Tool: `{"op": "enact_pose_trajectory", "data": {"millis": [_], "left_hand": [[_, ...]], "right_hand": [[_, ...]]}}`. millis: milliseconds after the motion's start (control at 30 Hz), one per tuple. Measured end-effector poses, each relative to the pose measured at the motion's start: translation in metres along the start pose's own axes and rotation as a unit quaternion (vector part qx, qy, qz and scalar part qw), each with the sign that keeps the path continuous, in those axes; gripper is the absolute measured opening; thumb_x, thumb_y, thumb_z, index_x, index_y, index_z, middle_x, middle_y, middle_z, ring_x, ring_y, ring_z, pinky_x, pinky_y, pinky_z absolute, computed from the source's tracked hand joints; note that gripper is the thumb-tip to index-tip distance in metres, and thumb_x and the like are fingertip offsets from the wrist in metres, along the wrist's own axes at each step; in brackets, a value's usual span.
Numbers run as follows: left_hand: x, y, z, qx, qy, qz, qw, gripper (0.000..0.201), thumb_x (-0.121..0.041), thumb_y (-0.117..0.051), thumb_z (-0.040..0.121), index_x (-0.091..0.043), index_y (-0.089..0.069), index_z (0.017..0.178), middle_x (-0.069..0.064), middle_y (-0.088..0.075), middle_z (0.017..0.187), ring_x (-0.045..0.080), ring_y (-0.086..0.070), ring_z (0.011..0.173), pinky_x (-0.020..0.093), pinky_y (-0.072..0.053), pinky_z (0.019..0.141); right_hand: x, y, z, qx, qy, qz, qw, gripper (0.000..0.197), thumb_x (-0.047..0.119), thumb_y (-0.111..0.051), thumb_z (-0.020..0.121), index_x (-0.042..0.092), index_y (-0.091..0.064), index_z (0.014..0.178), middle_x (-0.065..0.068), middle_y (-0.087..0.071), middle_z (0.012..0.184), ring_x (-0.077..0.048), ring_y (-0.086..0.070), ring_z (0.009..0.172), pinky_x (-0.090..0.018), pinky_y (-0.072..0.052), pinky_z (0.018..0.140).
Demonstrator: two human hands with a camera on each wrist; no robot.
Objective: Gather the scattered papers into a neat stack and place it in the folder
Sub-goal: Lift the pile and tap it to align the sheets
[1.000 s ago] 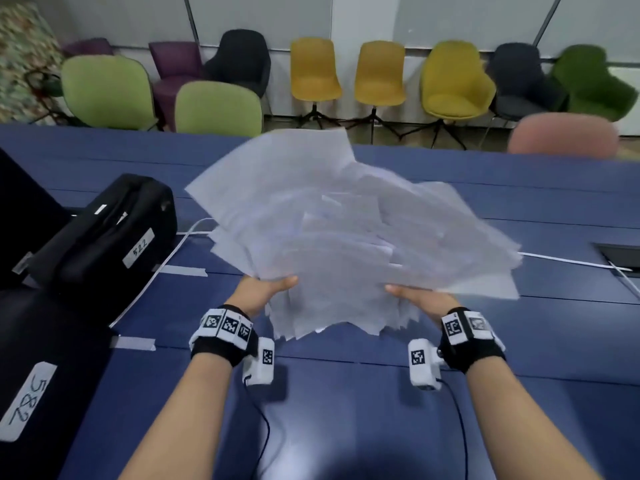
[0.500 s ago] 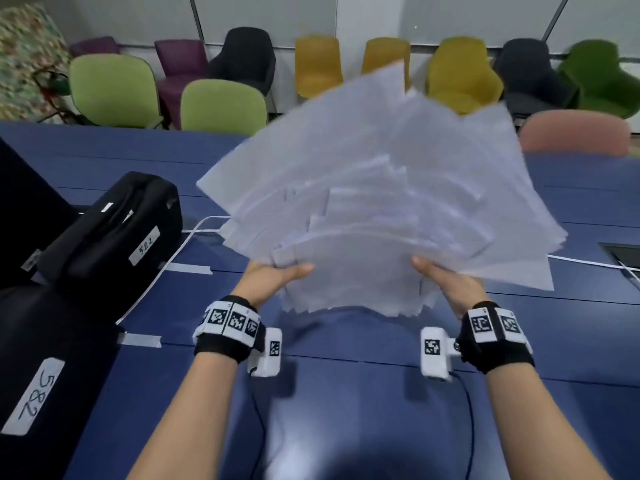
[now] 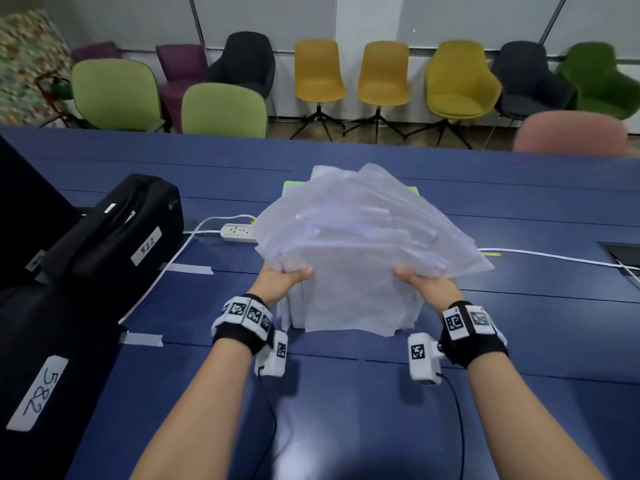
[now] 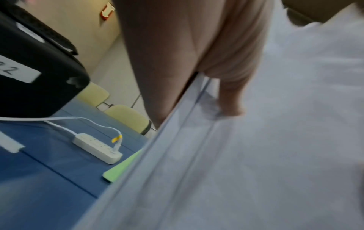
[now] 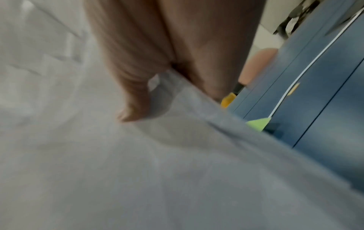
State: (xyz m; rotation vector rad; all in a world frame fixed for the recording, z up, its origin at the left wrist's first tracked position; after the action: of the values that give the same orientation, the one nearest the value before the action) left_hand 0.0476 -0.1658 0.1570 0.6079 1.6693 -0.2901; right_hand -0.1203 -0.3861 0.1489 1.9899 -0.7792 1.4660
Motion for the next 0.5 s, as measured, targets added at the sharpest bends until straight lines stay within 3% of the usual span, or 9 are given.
{"op": "enact_pose_trajectory", "data": {"millis": [33,100,167,233,300,367,433,500], "left_hand": [[-0.002,-0.004,0.0,-0.023,-0.005,-0.015,1.0,0.047,-0.001,-0.067,0.085,0.001,-0.052,0.13,0.006,-0.063,0.114,0.012,-0.06,0.1,0.024,-0.047,0.095],[-0.011,-0.007,-0.001,-0.042,-0.021,-0.049,0.998,0.047,-0.001,-0.063,0.087,-0.002,-0.049,0.132,0.006,-0.062,0.119,0.015,-0.057,0.106,0.025,-0.044,0.096],[-0.019,0.0,-0.005,-0.03,-0.033,-0.059,0.997,0.038,0.0,-0.063,0.087,-0.007,-0.056,0.124,-0.004,-0.065,0.107,0.009,-0.062,0.097,0.016,-0.048,0.086],[-0.023,0.012,-0.009,0.001,-0.053,-0.058,0.997,0.03,0.003,-0.065,0.084,-0.014,-0.064,0.109,-0.011,-0.069,0.096,-0.001,-0.066,0.087,0.008,-0.052,0.077],[-0.018,0.019,-0.01,0.041,-0.057,-0.051,0.996,0.029,0.005,-0.069,0.08,-0.02,-0.068,0.095,-0.016,-0.074,0.083,-0.002,-0.067,0.08,0.006,-0.052,0.07],[-0.005,0.019,-0.01,0.069,-0.018,-0.026,0.997,0.028,0.003,-0.074,0.076,-0.023,-0.066,0.085,-0.022,-0.071,0.068,-0.01,-0.065,0.068,0.003,-0.049,0.064],[0.013,0.02,-0.008,0.103,0.024,-0.011,0.994,0.033,-0.008,-0.085,0.064,-0.023,-0.069,0.088,-0.021,-0.072,0.076,-0.01,-0.066,0.073,0.014,-0.052,0.08],[0.026,0.022,-0.001,0.123,0.015,-0.028,0.992,0.048,-0.008,-0.09,0.05,-0.021,-0.072,0.093,-0.013,-0.075,0.092,0.003,-0.069,0.088,0.03,-0.051,0.094]], "right_hand": [[0.004,-0.004,0.0,-0.027,0.016,-0.007,0.999,0.043,0.014,-0.074,0.078,0.006,-0.061,0.118,-0.001,-0.062,0.109,-0.013,-0.058,0.092,-0.001,-0.044,0.059],[0.017,-0.008,-0.002,-0.058,0.048,-0.014,0.997,0.048,0.02,-0.075,0.078,0.004,-0.06,0.121,-0.002,-0.063,0.112,-0.011,-0.055,0.097,0.001,-0.04,0.063],[0.031,-0.005,-0.009,-0.066,0.07,0.02,0.995,0.043,0.016,-0.077,0.075,0.01,-0.063,0.115,0.003,-0.067,0.105,-0.009,-0.06,0.092,-0.001,-0.046,0.069],[0.044,0.005,-0.015,-0.048,0.096,0.029,0.994,0.033,0.011,-0.077,0.074,0.021,-0.064,0.102,0.013,-0.067,0.094,0.001,-0.064,0.082,-0.011,-0.05,0.073],[0.048,0.014,-0.018,0.004,0.117,-0.001,0.993,0.03,0.01,-0.077,0.075,0.027,-0.064,0.096,0.016,-0.067,0.091,0.013,-0.063,0.073,-0.005,-0.048,0.063],[0.034,0.015,-0.017,0.057,0.085,-0.041,0.994,0.034,0.013,-0.079,0.072,0.025,-0.068,0.102,0.013,-0.07,0.097,0.013,-0.064,0.081,0.0,-0.047,0.062],[0.01,0.013,-0.014,0.085,0.047,-0.073,0.993,0.049,0.019,-0.084,0.064,0.017,-0.068,0.111,0.004,-0.071,0.106,-0.003,-0.066,0.098,-0.012,-0.054,0.079],[-0.005,0.014,-0.01,0.068,0.031,-0.084,0.994,0.055,0.02,-0.085,0.062,0.017,-0.066,0.114,0.006,-0.071,0.103,0.0,-0.067,0.092,-0.021,-0.054,0.087]]}}
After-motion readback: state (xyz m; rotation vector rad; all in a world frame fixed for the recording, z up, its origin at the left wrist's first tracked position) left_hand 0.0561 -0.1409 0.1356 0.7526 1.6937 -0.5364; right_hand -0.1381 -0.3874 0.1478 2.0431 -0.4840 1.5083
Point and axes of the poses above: each hand's wrist, its own z-axis towards the middle knuckle, its own y-axis out of the back of the hand, x = y × z, the point moved 3 cm from there along z, towards the middle knuckle
